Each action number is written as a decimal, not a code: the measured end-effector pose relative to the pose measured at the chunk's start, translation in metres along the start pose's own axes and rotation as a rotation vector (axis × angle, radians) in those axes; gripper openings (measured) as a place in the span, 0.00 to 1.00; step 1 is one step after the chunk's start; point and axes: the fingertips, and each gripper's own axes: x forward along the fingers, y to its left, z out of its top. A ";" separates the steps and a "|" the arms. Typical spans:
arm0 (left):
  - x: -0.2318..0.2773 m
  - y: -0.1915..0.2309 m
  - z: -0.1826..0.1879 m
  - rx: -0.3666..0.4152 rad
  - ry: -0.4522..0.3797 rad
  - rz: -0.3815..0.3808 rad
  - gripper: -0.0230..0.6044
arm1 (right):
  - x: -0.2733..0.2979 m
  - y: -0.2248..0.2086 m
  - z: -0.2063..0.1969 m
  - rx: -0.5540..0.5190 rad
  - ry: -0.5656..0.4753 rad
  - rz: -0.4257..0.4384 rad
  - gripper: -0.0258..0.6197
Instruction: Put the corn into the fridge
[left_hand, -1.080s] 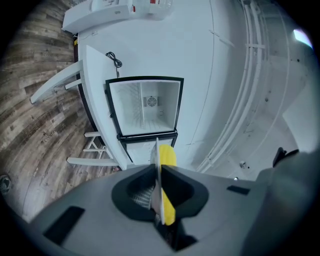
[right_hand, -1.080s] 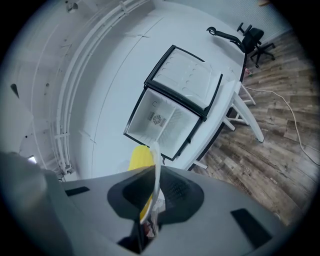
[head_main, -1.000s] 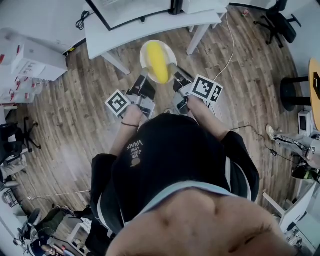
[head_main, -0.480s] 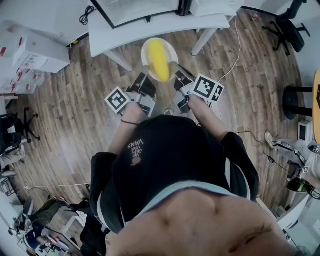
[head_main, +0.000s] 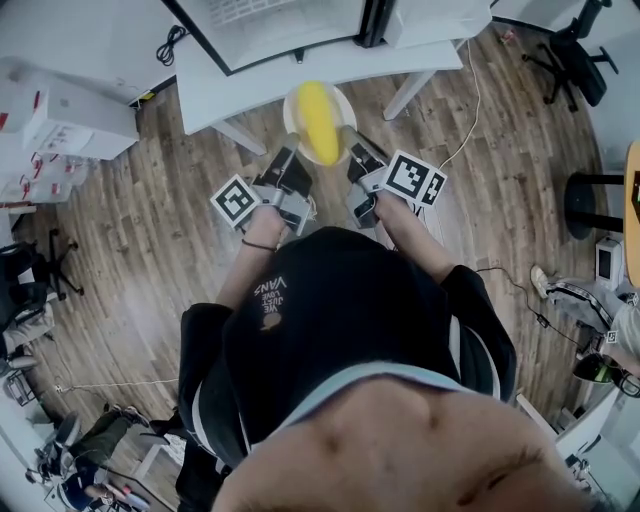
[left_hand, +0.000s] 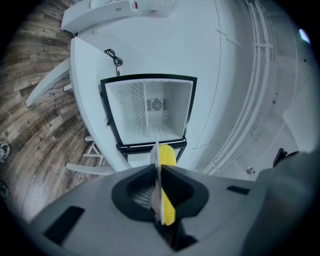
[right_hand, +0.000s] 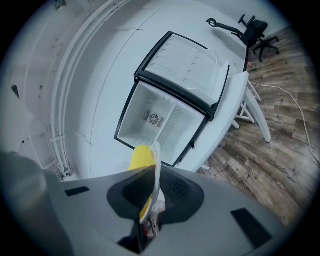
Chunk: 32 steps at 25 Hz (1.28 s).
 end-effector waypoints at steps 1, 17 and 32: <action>0.004 0.000 0.005 0.000 0.003 -0.003 0.10 | 0.005 0.001 0.003 0.000 -0.005 0.000 0.09; 0.044 0.004 0.063 -0.012 0.051 -0.026 0.10 | 0.063 0.007 0.032 -0.001 -0.059 -0.022 0.09; 0.059 0.019 0.108 -0.027 0.119 -0.031 0.10 | 0.108 0.007 0.033 0.017 -0.115 -0.057 0.09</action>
